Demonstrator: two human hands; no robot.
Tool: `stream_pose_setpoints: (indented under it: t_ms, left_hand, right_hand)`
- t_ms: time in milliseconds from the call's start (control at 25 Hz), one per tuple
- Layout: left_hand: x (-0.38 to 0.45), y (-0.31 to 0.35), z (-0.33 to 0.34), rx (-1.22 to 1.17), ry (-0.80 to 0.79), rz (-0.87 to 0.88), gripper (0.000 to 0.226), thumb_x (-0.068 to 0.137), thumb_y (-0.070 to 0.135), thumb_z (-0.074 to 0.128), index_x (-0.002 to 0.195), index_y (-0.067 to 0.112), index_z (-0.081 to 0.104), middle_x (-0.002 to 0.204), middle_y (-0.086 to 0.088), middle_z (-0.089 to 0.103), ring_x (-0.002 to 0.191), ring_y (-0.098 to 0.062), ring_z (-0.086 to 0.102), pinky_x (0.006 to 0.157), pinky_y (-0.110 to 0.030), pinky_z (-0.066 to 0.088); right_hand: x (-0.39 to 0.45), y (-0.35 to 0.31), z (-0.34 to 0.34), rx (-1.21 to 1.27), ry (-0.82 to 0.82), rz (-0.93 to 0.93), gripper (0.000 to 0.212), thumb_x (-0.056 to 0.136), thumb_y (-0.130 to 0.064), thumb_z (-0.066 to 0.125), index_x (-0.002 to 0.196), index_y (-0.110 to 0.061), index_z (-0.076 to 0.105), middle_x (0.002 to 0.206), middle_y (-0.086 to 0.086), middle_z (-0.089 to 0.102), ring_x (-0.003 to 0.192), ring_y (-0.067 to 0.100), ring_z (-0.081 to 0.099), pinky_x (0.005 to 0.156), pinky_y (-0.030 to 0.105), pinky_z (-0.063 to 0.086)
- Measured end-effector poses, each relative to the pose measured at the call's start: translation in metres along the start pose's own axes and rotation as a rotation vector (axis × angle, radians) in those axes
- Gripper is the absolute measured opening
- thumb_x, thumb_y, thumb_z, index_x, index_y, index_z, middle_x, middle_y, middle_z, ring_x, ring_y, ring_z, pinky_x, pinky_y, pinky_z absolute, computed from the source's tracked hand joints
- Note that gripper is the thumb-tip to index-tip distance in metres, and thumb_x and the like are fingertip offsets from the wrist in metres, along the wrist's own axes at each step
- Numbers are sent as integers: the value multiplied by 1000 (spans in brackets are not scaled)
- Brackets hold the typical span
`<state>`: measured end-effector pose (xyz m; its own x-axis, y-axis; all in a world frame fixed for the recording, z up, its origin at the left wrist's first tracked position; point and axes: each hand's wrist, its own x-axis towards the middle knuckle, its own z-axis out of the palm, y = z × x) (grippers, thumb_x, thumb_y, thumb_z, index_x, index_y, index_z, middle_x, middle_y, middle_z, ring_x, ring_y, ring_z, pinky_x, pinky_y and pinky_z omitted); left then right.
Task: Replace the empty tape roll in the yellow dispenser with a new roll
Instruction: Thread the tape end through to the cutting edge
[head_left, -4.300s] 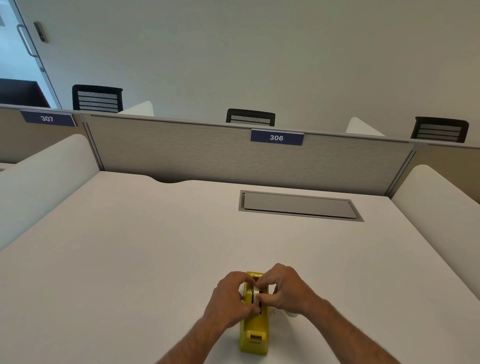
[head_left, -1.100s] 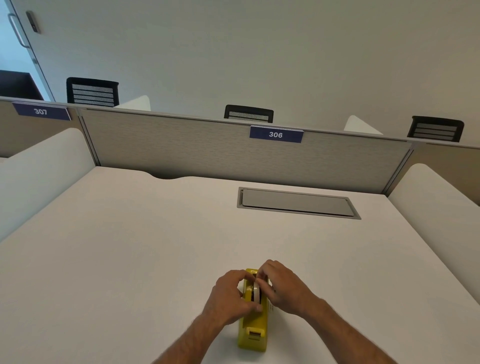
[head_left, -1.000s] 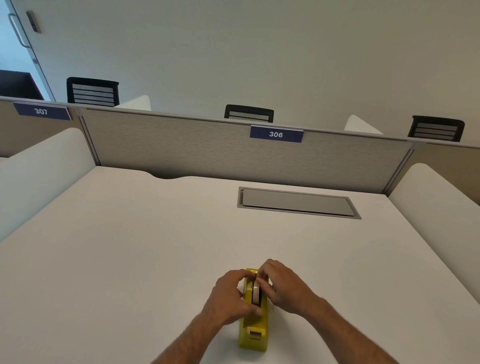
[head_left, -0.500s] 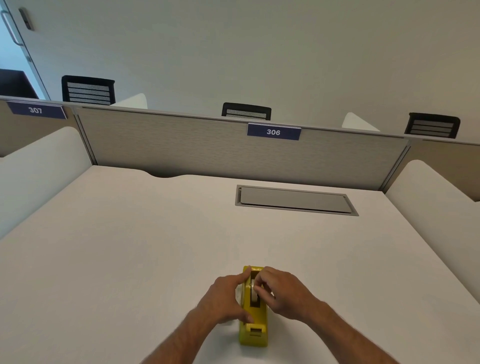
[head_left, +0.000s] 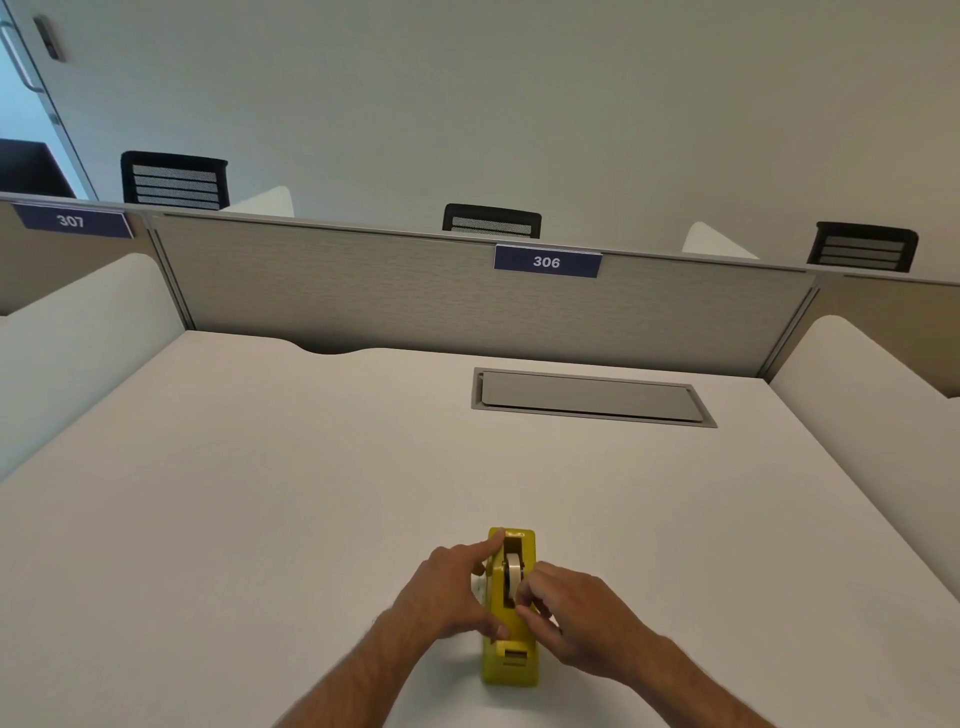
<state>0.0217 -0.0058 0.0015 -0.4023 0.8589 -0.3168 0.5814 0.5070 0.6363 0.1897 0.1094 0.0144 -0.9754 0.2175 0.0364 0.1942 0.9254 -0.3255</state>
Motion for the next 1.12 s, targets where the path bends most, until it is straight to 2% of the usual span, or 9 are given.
stream_pose_setpoints:
  t_ms: [240,440,640,840,920,1000,1120]
  left_hand:
    - [2,-4,2,2,-6,5,119,56,48,92,150,46,19,136,2,60,120,-18,57,99,-33,46]
    - [3,-4,3,5,-7,15,119,56,49,91,150,45,20,135,1,61,119,-18,58,99,-33,47]
    - [5,-5,4,4,-12,9,120,54,52,91,150,46,19,133,1,63,115,-18,60,95,-32,48]
    - [6,-7,5,11,-22,9,121,52,56,90,150,47,18,128,2,65,100,-11,58,88,-29,48]
    - [6,-7,5,10,-20,7,122,51,57,90,149,48,18,124,2,66,96,-11,59,87,-28,49]
    - [6,-8,5,2,-21,5,122,51,56,91,149,48,18,119,2,68,95,-12,61,86,-29,50]
    - [6,-6,4,3,-24,7,121,53,54,91,149,47,18,116,1,69,92,-13,63,85,-29,51]
  right_hand:
    - [-12,-9,0,-2,3,8,24,101,-44,44,105,-23,56,102,-3,62,76,7,47,70,20,40]
    - [-20,-16,6,7,-4,-2,26,101,-46,44,108,-24,57,107,-3,62,80,3,46,59,5,30]
    - [-30,-26,9,36,-11,-24,27,102,-44,43,109,-23,57,108,-3,62,80,0,43,61,2,28]
    - [-35,-30,8,-25,48,-50,29,102,-43,43,111,-22,59,111,-2,61,87,3,47,67,5,28]
    - [-38,-35,2,-72,85,-44,21,98,-39,54,102,-21,64,105,-2,64,86,7,57,67,7,35]
    - [-41,-40,-2,-110,123,-64,12,87,-33,73,88,-23,67,95,-6,69,77,5,64,60,6,42]
    - [-43,-41,-1,-131,155,-93,16,79,-32,83,82,-25,69,90,-9,72,70,2,66,57,7,48]
